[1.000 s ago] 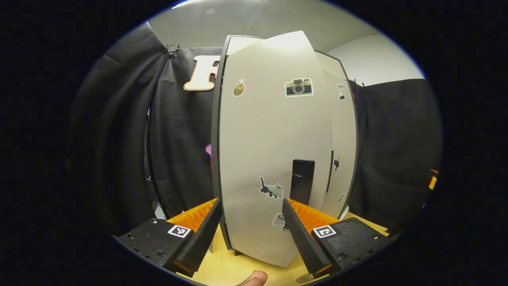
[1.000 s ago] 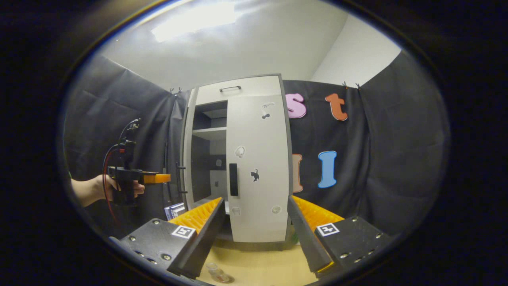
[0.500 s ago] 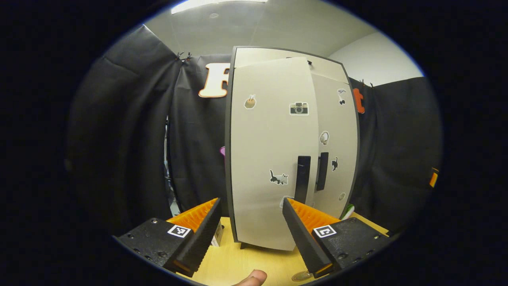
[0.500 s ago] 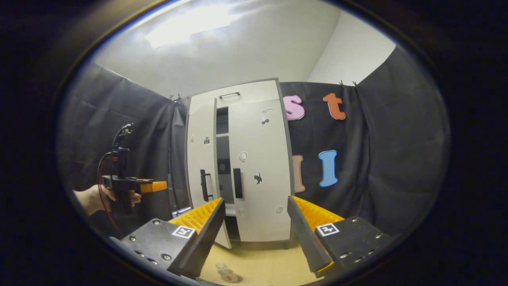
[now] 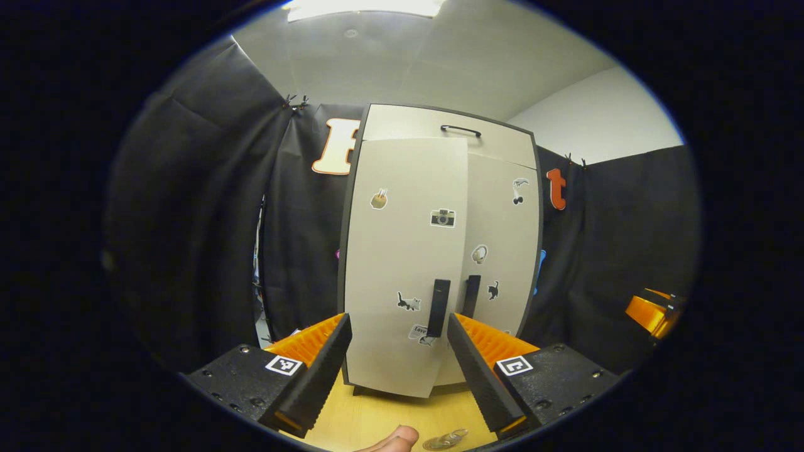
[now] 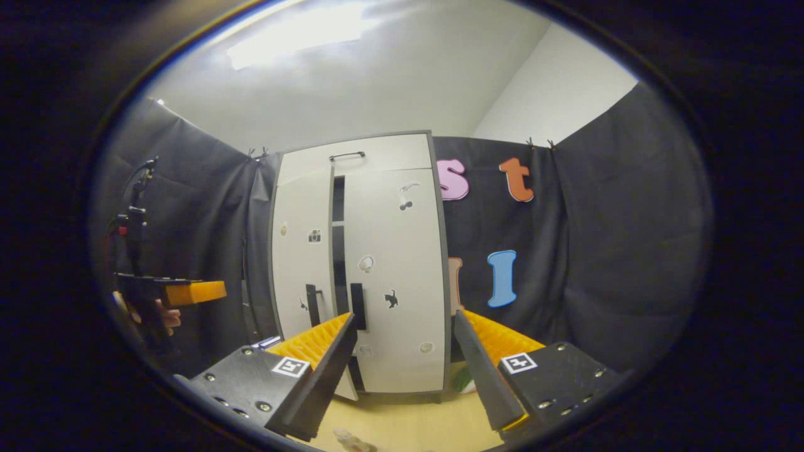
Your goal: Grasp the bottle in the cabinet with the left hand and place it on the coaster, then close the right door with the right hand and the left door with the left hand.
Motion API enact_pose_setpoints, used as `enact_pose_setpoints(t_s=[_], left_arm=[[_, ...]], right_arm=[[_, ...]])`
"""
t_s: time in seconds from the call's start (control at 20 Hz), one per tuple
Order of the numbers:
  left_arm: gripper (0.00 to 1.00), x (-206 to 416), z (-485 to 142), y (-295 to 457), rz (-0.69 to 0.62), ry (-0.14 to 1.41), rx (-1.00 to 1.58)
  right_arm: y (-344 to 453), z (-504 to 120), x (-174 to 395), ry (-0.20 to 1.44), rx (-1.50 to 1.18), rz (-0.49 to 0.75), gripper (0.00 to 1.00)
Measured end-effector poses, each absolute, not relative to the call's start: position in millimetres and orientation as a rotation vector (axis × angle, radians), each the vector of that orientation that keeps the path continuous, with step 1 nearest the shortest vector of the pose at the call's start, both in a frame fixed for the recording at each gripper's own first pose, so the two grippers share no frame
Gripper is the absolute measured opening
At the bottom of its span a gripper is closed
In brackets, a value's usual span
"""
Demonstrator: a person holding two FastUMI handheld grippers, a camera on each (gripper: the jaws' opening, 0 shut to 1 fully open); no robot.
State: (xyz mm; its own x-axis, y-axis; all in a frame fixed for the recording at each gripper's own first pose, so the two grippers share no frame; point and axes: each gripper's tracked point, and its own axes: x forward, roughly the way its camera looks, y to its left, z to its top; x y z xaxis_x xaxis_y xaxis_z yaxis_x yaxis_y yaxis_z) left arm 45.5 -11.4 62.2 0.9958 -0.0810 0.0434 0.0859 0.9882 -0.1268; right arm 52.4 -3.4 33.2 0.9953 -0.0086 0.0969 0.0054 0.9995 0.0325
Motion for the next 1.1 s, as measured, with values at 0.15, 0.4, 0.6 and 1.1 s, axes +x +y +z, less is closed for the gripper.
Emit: enact_pose_setpoints(t_s=[0.15, 0.4, 0.6, 1.1], left_arm=[[0.96, 41.1, 58.3, -18.0, -0.110, -0.033, -0.102], [0.96, 47.0, 68.1, -29.3, -0.151, -0.062, -0.088], [0.96, 58.1, 69.2, -23.7, -0.145, -0.055, -0.087], [0.96, 75.9, 72.6, -22.2, -0.182, -0.111, -0.029]], right_arm=[[8.5, 33.9, 58.1, -0.091, 0.049, -0.018, 0.95], [15.6, 36.8, 62.3, -0.098, 0.024, -0.040, 0.95], [17.0, 37.0, 63.1, -0.085, 0.039, -0.053, 0.95], [39.9, 49.5, 53.0, -0.182, -0.001, 0.034, 0.95]])
